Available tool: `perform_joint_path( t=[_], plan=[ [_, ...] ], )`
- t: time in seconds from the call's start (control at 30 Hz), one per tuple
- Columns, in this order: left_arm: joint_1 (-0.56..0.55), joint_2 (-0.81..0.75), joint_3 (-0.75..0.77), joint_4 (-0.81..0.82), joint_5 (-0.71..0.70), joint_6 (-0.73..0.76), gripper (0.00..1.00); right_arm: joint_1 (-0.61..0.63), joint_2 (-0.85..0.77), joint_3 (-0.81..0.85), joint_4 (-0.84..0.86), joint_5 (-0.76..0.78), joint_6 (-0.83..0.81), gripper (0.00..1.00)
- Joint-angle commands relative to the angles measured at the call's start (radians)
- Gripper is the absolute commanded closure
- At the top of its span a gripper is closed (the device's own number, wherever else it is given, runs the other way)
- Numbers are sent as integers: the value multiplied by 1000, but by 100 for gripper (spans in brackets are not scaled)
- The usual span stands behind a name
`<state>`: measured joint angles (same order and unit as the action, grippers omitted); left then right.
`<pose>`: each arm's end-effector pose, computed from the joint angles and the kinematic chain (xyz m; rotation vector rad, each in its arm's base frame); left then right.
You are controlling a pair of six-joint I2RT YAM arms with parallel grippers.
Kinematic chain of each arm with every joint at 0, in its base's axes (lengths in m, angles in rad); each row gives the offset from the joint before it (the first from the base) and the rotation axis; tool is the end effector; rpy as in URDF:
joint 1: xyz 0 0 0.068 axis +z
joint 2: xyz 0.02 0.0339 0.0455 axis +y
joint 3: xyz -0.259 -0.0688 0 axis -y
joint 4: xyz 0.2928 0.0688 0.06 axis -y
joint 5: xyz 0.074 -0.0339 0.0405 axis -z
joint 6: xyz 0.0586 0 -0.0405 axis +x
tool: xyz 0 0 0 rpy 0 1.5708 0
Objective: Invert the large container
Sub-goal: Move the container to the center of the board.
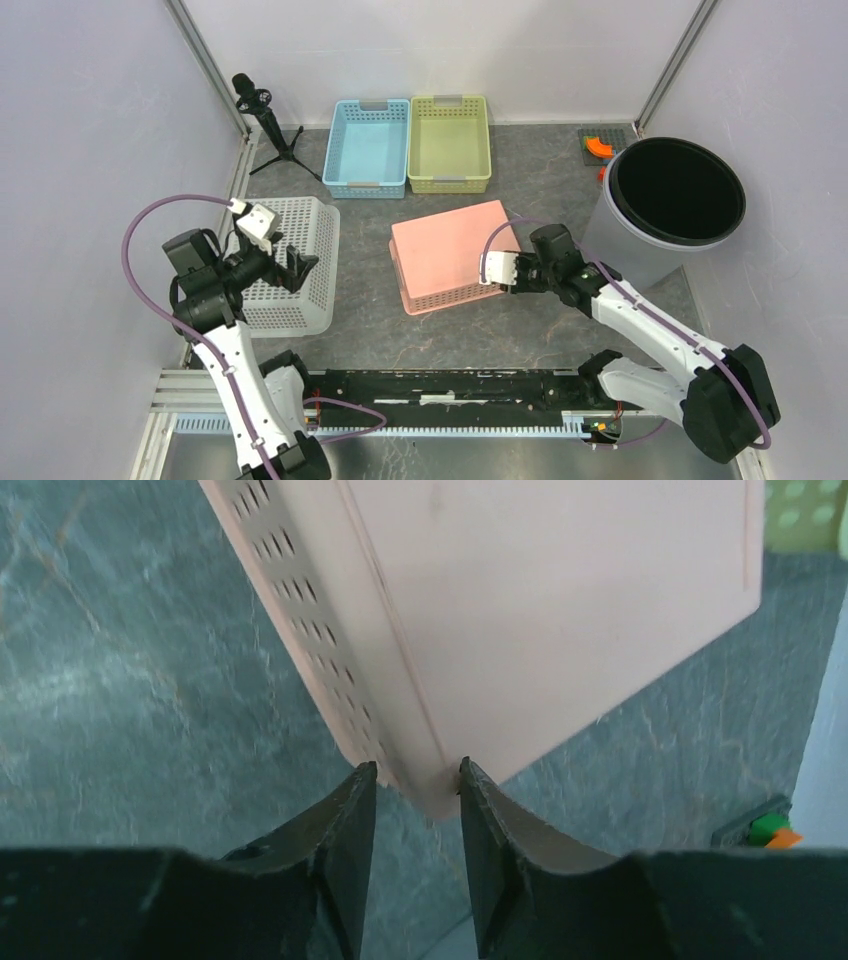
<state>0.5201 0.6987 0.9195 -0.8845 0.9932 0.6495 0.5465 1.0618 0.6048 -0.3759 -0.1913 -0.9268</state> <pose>0.1786 0.0457 0.3375 0.6121 1.8290 -0.3408 0.2262 0.1506 0.1670 -1.6663 1.7056 0.0504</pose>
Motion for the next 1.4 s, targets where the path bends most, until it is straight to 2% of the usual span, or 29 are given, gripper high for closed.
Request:
perform_joint_path(
  t=[0.0,0.13,0.23,0.4,0.53,0.7,0.83,1.03,1.37],
  plan=[
    [-5,-29,-38,51,-10,-49,0,-31,-19,87,-240,44,-44,54],
    [-5,-63,-75,53,-10,-59,0,-30,-34,254,-313,-81,19,41],
    [-6,-89,-93,75,-5,-105,0,53,-42,359,-282,-147,80,32],
    [-5,-144,-144,131,2,-155,0,332,48,445,-156,-39,158,29],
    [-4,-161,-166,130,-33,-147,0,432,199,527,-25,-5,272,28],
    [-4,-158,-177,159,-76,-171,0,538,380,579,182,180,456,28],
    [-3,-159,-184,168,-91,-177,0,576,511,619,219,350,562,27],
    [-4,-157,-194,183,-99,-181,0,576,591,578,305,472,621,26],
    [-3,-168,-198,184,-103,-181,0,575,668,535,324,498,627,26]
  ],
)
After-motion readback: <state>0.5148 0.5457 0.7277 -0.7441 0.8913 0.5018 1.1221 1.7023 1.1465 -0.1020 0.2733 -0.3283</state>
